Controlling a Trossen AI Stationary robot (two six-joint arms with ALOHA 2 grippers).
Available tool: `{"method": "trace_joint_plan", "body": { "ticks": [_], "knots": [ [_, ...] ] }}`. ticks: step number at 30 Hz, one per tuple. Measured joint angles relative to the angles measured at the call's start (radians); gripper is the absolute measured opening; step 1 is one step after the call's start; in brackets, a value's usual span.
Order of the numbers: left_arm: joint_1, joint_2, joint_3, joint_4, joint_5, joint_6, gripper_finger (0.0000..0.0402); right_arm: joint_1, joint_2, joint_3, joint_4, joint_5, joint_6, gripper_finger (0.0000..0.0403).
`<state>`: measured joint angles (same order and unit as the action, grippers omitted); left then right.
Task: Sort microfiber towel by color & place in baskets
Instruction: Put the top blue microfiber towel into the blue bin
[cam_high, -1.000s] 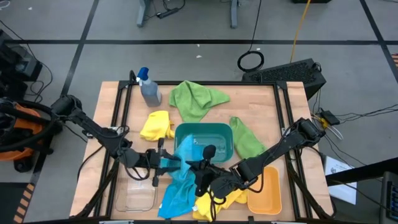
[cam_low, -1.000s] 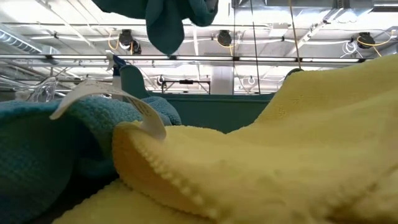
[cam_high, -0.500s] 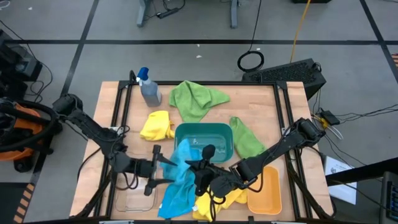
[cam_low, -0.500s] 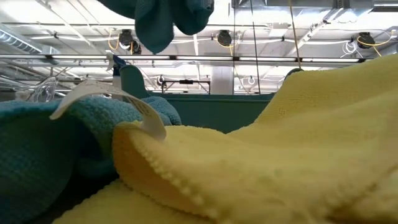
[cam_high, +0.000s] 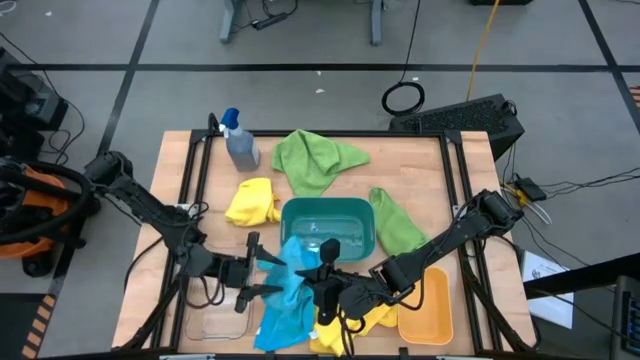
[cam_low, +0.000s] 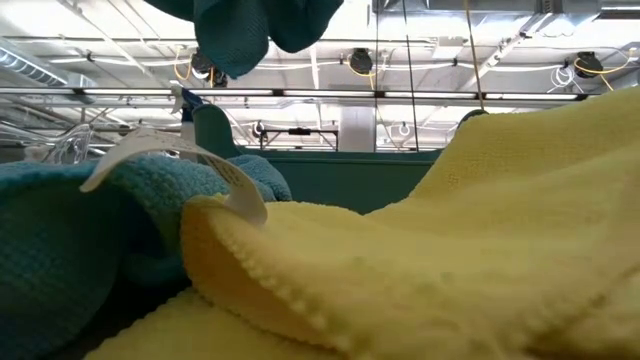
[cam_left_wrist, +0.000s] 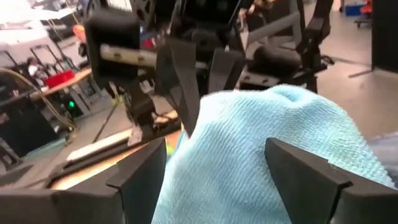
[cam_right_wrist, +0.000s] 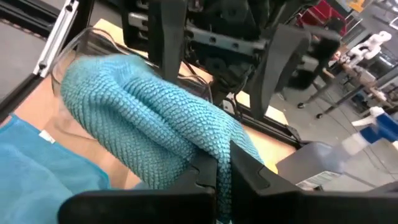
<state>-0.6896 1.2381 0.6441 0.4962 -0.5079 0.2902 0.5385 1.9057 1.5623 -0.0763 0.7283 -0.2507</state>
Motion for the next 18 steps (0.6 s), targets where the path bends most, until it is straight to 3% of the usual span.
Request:
{"method": "trace_joint_plan", "body": {
  "ticks": [3,8,18],
  "knots": [
    [0.03,0.0,0.0,-0.016,0.061,-0.053,0.0281,0.0,0.0,0.0,0.041,0.001,-0.063,0.0004],
    [0.067,0.0,0.0,-0.026,0.069,-0.073,0.0281,0.002,0.0,0.0,0.114,0.001,-0.157,0.0004],
    [0.091,0.029,0.0,-0.019,0.105,-0.04,0.0268,0.002,0.0,-0.001,0.128,-0.002,-0.14,0.0004]
  ]
}}
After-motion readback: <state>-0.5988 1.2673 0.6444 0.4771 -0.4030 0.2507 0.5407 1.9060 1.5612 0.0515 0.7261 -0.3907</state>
